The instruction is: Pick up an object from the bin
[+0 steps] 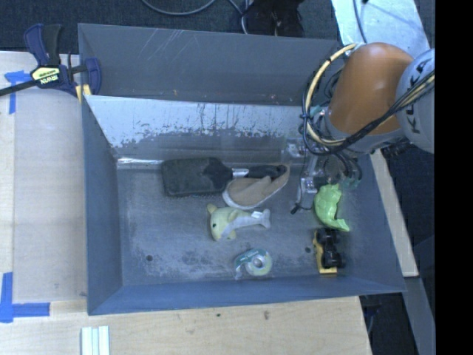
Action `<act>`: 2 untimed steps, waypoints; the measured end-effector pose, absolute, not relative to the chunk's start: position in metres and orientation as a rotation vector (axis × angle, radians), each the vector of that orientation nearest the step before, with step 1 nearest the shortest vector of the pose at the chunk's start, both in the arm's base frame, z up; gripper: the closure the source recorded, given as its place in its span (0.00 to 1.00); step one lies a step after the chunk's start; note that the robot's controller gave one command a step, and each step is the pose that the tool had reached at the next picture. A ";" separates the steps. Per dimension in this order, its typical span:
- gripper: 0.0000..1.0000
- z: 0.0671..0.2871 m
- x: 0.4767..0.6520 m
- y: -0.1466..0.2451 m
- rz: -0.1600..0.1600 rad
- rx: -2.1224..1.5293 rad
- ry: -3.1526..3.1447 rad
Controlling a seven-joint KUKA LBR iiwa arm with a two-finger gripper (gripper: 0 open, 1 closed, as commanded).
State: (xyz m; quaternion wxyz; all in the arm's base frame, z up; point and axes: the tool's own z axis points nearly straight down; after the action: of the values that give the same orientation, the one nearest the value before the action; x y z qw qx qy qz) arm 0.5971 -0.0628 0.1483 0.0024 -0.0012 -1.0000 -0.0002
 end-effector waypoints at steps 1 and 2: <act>0.00 0.153 0.599 -0.063 0.001 -0.002 -3.145; 0.00 0.111 0.610 -0.042 0.003 0.020 -3.151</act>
Offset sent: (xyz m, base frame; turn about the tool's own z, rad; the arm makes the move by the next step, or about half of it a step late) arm 0.0156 0.0417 -0.0779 -0.0292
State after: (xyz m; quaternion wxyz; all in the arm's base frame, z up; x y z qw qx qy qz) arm 0.6097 -0.0415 0.1109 -0.0047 0.0062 -1.0000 0.0009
